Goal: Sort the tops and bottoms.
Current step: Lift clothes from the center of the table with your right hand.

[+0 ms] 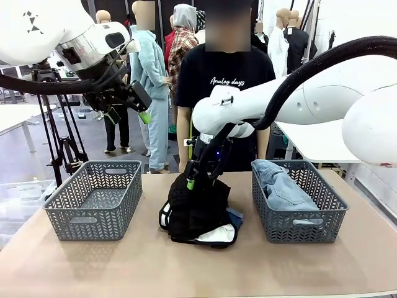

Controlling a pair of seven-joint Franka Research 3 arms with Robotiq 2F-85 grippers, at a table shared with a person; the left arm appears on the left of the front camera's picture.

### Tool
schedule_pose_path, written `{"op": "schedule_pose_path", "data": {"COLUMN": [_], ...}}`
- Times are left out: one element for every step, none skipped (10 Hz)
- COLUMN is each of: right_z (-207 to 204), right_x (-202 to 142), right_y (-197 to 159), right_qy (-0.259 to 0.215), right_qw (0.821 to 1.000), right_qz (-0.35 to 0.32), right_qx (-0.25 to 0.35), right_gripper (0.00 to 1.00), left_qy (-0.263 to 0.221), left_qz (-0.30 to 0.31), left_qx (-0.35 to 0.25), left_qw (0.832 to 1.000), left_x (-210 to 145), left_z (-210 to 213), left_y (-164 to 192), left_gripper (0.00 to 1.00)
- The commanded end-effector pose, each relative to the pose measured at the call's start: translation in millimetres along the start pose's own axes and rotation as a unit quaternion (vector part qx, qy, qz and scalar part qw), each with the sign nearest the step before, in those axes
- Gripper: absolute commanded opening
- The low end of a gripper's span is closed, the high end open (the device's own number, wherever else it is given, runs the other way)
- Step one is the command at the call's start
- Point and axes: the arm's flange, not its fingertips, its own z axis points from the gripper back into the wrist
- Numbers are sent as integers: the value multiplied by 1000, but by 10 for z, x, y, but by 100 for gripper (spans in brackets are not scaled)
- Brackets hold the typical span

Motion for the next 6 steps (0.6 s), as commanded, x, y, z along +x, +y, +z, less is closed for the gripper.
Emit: {"op": "schedule_pose_path", "data": {"right_z": [46,60,55,54,58,57], "right_x": [32,23,18,23,36,40], "right_y": [30,27,23,28,29,30], "right_qy": [18,18,18,20,23,24], "right_qw": [999,999,999,999,999,999], "right_qz": [-12,-17,-18,-18,-18,-19], "right_qx": [-25,-27,-25,-22,-17,-13], "right_gripper": [63,44,25,6,0,0], "left_qy": [-2,-2,-2,-2,-2,-2], "left_qz": [1,1,1,1,1,1], "left_qx": [3,3,3,3,3,3], "left_qw": [1000,1000,1000,1000,1000,1000], "left_x": [-13,-13,-13,-13,-13,-13], "left_z": [6,6,6,6,6,6], "left_y": [15,15,15,15,15,15], "left_gripper": [100,100,100,100,100,100]}}
